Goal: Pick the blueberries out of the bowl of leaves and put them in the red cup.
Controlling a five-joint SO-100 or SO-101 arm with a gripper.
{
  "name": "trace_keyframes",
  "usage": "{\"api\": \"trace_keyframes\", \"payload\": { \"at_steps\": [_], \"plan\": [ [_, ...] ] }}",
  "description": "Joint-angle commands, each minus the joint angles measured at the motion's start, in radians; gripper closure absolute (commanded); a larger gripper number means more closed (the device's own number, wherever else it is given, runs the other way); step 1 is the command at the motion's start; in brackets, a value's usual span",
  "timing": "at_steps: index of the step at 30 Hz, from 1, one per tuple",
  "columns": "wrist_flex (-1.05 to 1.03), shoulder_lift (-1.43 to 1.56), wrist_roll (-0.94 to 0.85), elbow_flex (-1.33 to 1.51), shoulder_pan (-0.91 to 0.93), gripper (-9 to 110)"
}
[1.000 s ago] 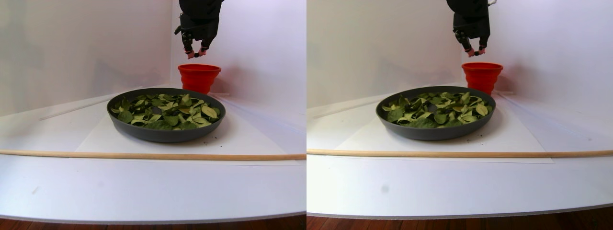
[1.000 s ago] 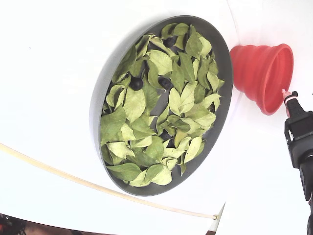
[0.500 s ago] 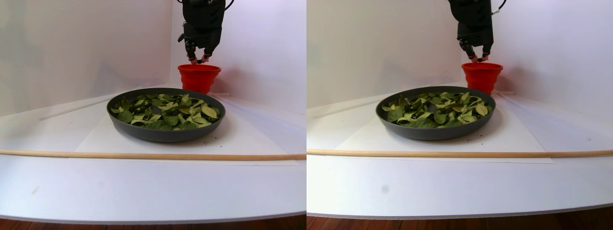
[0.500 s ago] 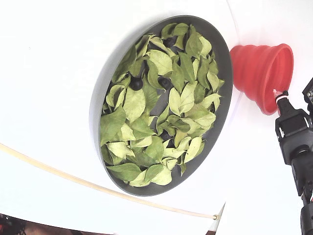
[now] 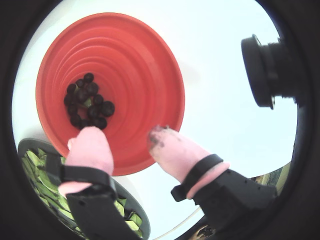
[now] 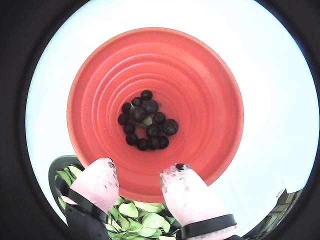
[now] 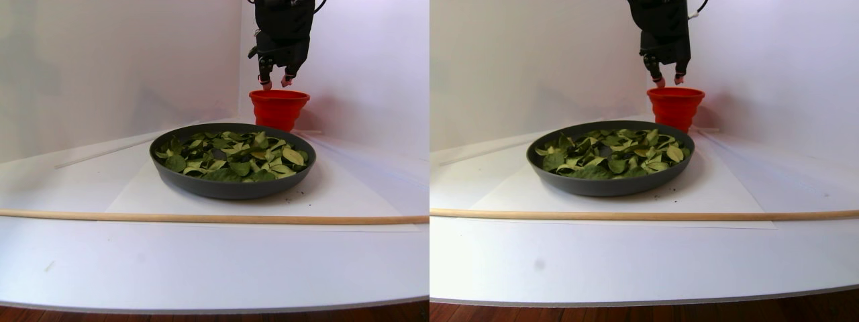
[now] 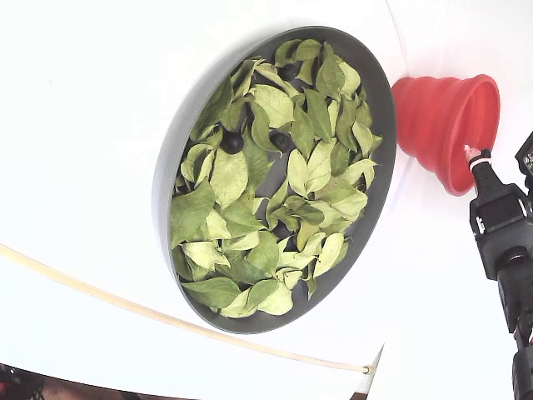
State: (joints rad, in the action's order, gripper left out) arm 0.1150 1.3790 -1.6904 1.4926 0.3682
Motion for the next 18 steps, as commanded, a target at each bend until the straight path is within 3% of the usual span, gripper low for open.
{"api": "trace_keyframes", "payload": {
  "at_steps": [1, 18],
  "plan": [
    [0.003, 0.179, -0.005, 0.003, -0.005, 85],
    [-0.083, 0.302, 0.032, 0.104, -0.055, 86]
  ]
}}
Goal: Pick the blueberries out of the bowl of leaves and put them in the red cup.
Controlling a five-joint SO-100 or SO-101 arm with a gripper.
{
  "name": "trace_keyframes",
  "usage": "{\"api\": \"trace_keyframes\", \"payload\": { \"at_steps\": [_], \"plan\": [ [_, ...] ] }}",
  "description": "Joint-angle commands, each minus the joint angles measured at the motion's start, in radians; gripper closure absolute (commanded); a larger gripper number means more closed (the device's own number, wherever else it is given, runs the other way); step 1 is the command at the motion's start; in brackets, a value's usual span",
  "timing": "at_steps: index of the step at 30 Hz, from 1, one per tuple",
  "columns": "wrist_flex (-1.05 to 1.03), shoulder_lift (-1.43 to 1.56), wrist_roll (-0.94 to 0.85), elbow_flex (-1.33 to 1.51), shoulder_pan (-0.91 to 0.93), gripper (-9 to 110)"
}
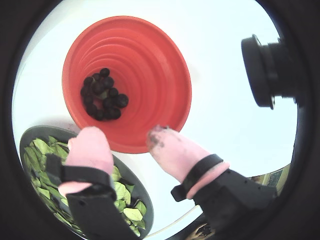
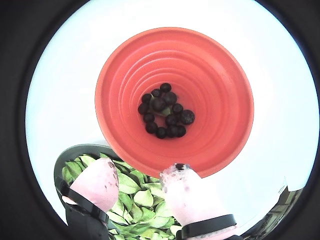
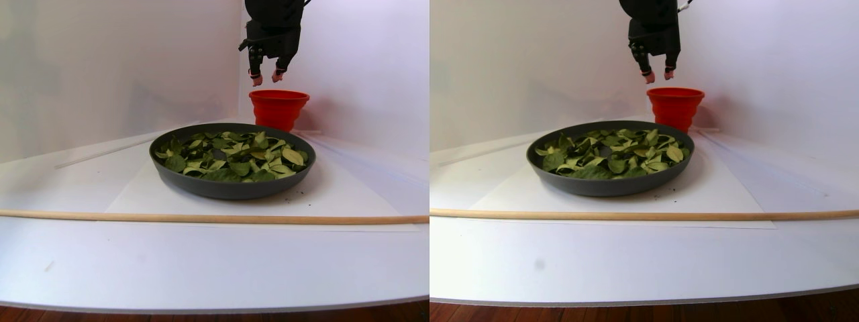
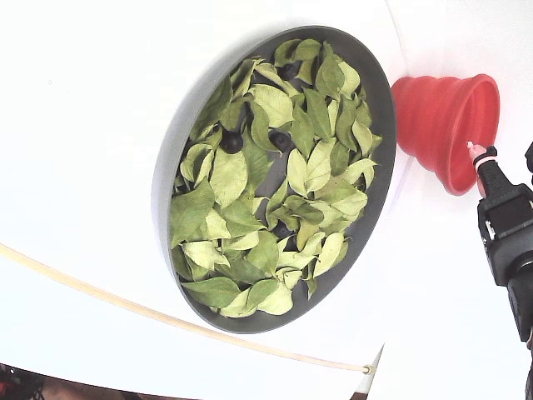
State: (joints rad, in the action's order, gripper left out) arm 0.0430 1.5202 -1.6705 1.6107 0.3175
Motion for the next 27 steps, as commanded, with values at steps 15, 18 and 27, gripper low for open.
{"api": "trace_keyframes", "payload": {
  "at_steps": [15, 18, 27],
  "plan": [
    [-0.043, 0.291, 0.031, 0.178, -0.08, 86],
    [-0.043, 0.313, 0.031, 0.21, -0.094, 86],
    [-0.043, 0.33, 0.04, 0.287, -0.121, 86]
  ]
}}
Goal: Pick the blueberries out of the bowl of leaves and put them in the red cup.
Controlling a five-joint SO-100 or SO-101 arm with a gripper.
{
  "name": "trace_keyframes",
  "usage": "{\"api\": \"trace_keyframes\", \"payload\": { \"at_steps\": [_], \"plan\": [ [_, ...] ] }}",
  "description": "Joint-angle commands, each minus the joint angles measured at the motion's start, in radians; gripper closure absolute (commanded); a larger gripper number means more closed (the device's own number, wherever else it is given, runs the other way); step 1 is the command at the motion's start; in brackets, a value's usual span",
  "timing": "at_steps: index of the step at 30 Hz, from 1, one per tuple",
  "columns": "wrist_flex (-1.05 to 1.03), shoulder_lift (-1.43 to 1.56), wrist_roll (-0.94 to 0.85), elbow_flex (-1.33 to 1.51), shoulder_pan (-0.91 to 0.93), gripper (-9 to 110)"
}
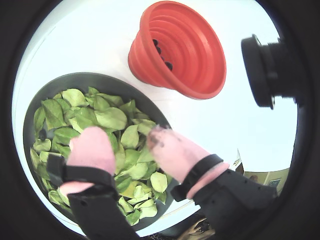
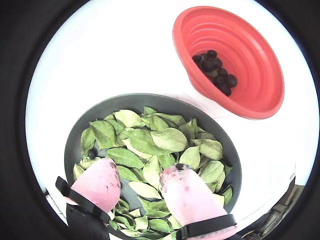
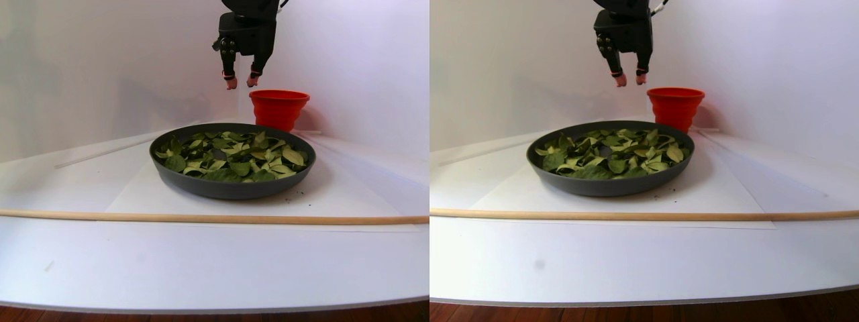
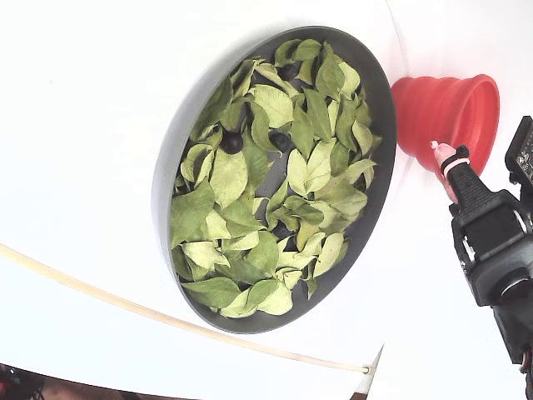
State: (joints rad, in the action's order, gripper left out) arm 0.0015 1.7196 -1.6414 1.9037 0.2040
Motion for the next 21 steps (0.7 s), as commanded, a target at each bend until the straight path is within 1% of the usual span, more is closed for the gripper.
{"api": "trace_keyframes", "payload": {
  "at_steps": [1, 21],
  "plan": [
    [0.0, 0.132, 0.014, 0.003, -0.011, 86],
    [0.066, 0.089, 0.052, 0.107, -0.064, 87]
  ]
}}
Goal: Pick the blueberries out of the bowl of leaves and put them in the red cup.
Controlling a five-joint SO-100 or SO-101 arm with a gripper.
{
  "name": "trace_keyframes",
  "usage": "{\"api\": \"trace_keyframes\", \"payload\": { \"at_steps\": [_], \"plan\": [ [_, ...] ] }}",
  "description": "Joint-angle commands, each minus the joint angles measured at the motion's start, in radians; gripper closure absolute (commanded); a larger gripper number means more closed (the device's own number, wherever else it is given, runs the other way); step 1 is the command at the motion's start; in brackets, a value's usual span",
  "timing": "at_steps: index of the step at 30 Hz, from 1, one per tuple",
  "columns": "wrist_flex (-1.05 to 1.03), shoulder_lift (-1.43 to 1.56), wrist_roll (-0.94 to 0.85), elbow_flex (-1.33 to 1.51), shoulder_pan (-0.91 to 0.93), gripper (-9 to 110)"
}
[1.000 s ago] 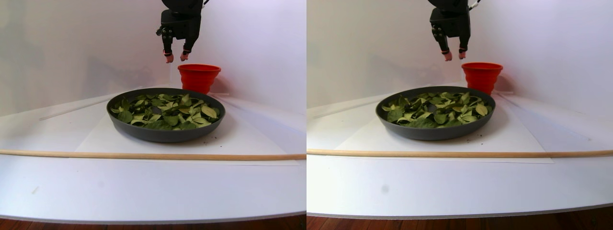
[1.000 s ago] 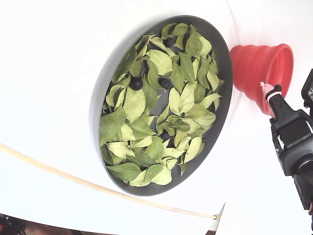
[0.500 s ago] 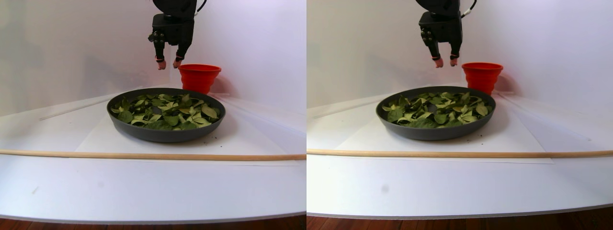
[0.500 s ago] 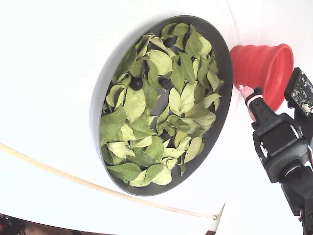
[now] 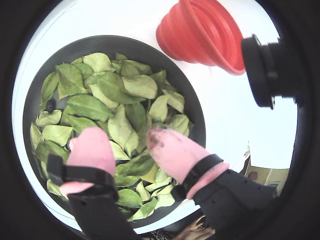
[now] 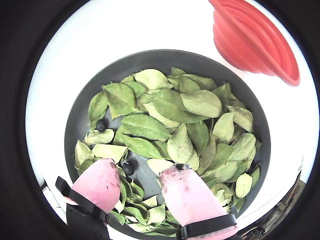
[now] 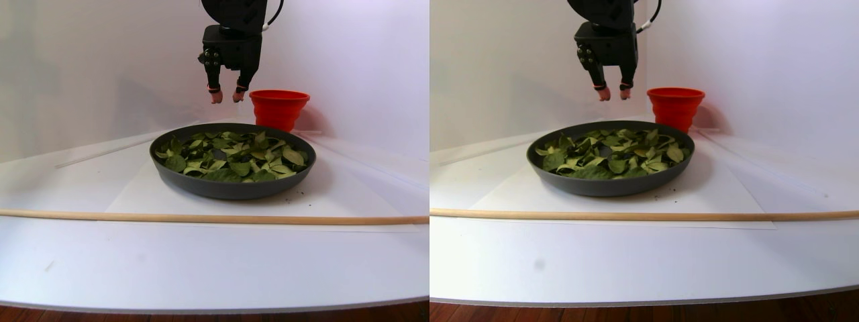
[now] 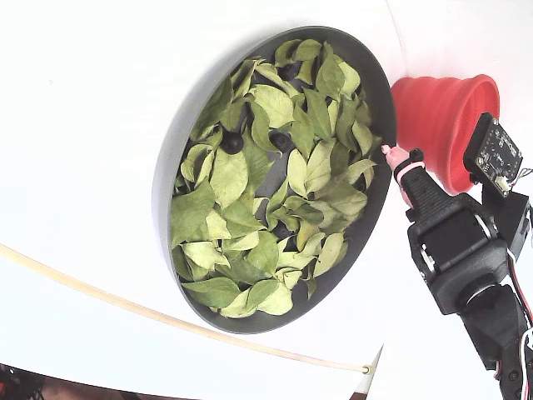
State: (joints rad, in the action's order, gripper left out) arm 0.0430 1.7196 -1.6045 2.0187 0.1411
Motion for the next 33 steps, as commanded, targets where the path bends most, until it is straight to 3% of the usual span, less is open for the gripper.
{"api": "trace_keyframes", "payload": {
  "at_steps": [1, 33],
  "plan": [
    [0.029, 0.084, 0.017, -0.002, -0.006, 87],
    [0.199, -0.129, 0.057, 0.098, -0.083, 86]
  ]
}}
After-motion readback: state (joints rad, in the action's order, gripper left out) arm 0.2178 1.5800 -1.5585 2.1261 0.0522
